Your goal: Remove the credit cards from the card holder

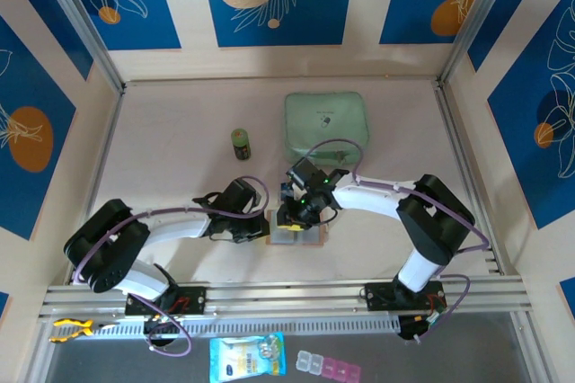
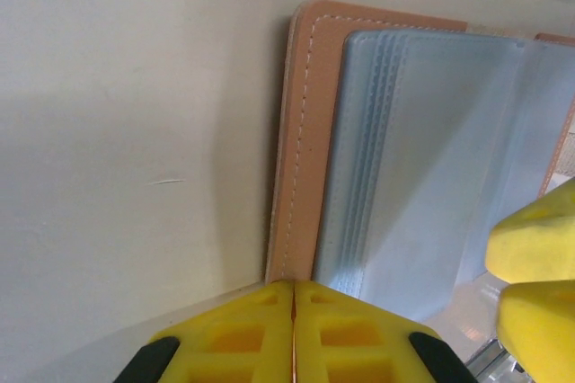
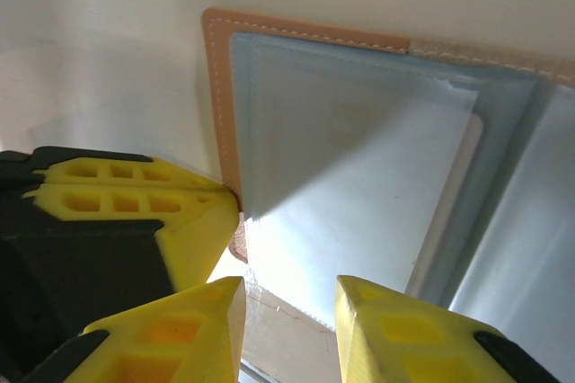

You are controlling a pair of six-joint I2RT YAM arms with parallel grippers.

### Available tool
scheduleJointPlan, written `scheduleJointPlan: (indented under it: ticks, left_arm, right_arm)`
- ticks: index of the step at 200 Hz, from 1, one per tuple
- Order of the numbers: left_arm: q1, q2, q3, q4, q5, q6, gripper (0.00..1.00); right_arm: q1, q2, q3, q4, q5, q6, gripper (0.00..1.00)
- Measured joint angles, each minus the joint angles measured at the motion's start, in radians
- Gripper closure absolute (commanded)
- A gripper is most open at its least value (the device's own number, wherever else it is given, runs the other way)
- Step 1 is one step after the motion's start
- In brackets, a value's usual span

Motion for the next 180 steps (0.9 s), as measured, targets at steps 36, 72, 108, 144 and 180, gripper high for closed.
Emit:
scheduleJointPlan:
  ticks: [36, 72, 108, 144, 180]
  left_arm:
    - [0.000, 0.000, 0.000, -0.004, 0.000, -0.003, 0.92]
    - [0.000, 0.000, -0.001, -0.005, 0.000, -0.003, 0.92]
    - [0.000, 0.000, -0.004, -0.004, 0.000, -0.010, 0.92]
    - [0.000, 0.000, -0.005, -0.003, -0.001, -0.011, 0.92]
    - [0.000, -0.001, -0.005, -0.003, -0.001, -0.011, 0.92]
  right_arm:
    - [0.000, 0.031, 0.000, 0.004, 0.003, 0.000, 0.67]
    - [0.000, 0.034, 0.000, -0.005, 0.016, -0.006, 0.67]
    - [0.000, 0.031, 0.000, -0.021, 0.035, -0.016, 0.67]
    - [-0.003, 0.019, -0.002, -0.040, 0.050, -0.023, 0.67]
    - [-0.010, 0.011, -0.017, -0.049, 0.055, -0.027, 0.67]
